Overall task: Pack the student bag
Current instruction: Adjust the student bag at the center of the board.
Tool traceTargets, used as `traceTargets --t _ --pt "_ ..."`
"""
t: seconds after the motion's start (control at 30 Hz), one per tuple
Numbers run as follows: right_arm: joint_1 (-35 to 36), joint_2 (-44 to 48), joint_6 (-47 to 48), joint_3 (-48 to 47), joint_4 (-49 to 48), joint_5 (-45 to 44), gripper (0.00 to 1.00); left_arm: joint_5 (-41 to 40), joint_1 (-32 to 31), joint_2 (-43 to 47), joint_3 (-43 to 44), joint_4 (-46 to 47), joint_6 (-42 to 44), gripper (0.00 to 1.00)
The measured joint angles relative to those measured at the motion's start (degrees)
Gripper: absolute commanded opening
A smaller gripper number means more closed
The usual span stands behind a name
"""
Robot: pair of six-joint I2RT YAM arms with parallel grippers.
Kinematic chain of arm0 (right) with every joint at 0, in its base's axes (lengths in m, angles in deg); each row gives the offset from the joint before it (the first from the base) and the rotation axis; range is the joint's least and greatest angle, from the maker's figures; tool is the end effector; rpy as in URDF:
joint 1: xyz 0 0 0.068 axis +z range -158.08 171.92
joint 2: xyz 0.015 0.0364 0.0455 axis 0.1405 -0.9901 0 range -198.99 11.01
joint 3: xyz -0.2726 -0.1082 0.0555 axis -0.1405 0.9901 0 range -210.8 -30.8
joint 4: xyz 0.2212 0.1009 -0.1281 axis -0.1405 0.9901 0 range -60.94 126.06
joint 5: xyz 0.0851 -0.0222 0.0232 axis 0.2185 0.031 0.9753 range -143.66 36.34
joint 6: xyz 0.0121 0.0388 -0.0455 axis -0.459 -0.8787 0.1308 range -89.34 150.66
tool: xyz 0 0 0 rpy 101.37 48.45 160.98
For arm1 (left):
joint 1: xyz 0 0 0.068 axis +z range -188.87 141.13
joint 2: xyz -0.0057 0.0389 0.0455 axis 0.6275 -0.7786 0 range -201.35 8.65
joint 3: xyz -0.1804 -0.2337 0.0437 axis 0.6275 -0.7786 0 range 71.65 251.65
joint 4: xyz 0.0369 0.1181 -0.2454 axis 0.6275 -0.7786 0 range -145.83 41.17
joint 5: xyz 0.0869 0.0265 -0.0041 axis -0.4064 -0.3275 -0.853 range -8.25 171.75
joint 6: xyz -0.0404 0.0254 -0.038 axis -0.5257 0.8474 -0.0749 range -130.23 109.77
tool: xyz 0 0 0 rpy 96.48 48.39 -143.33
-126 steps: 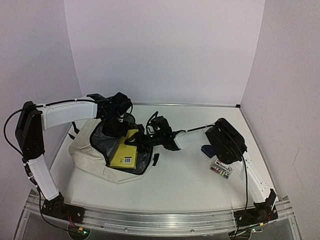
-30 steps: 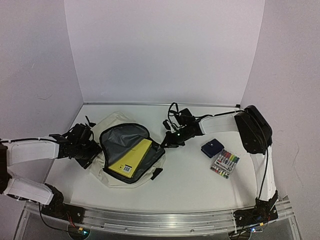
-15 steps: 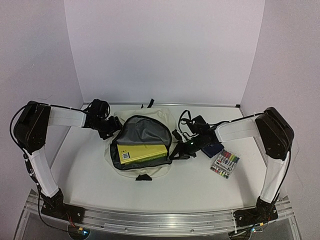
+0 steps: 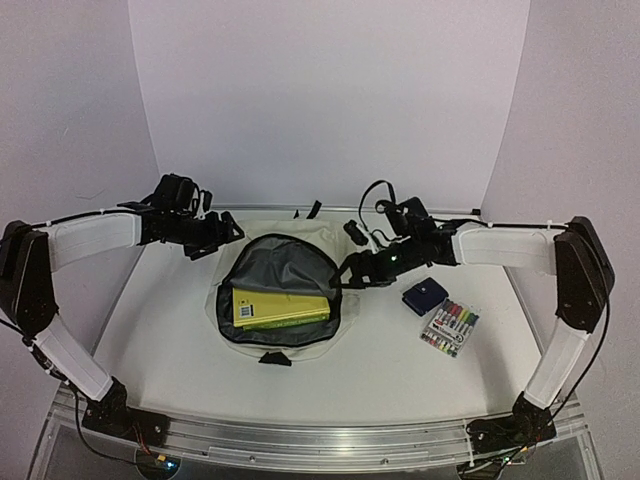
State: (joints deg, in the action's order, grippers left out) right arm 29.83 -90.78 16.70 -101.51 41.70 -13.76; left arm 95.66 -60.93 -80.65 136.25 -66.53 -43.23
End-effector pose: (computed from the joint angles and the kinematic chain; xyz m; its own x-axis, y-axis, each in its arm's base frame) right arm 0.3064 0.2756 0.2400 -0.7311 -0.3348 -0.5944 -0.6809 0.4134 0.6046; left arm 0.3336 -0.1471 0.2703 -0.8123 -0.2412 -0.5311 0.1035 0.8365 -0.5382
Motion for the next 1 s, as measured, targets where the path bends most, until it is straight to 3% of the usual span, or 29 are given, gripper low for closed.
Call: traceTargets --t 0.23,0.4,0.47,0.67,0.7,0.73,1.0 --pt "-0.50 -6.64 4.46 -15.18 1.26 -5.53 0.85 4.83 0.00 0.99 -0.20 -0.04 -0.02 0.86" --pt "-0.47 -14.22 4.72 -20.64 2.11 -6.94 0.81 6.51 0.00 2.36 -0.84 0.01 -0.56 0.86" --pt "-0.47 -16.74 4.63 -21.70 2.67 -7.28 0.71 6.91 0.00 3.38 -1.49 0.07 -0.99 0.85" --pt "-0.12 -19.29 4.64 -22.43 4.98 -5.84 0.10 7.04 0.00 5.51 -2.51 -0.41 -1.51 0.85" --pt "0.07 -19.27 4.30 -22.46 4.96 -5.45 0.03 7.04 0.00 5.71 -2.51 -0.45 -1.51 0.85" --pt "0.35 -19.27 4.26 -22.48 4.98 -5.01 0.00 7.04 0.00 5.92 -2.52 -0.49 -1.51 0.85" --pt "6.61 -13.78 11.03 -17.74 5.86 -3.77 0.02 6.38 0.00 7.72 -2.54 -1.86 -1.59 0.84"
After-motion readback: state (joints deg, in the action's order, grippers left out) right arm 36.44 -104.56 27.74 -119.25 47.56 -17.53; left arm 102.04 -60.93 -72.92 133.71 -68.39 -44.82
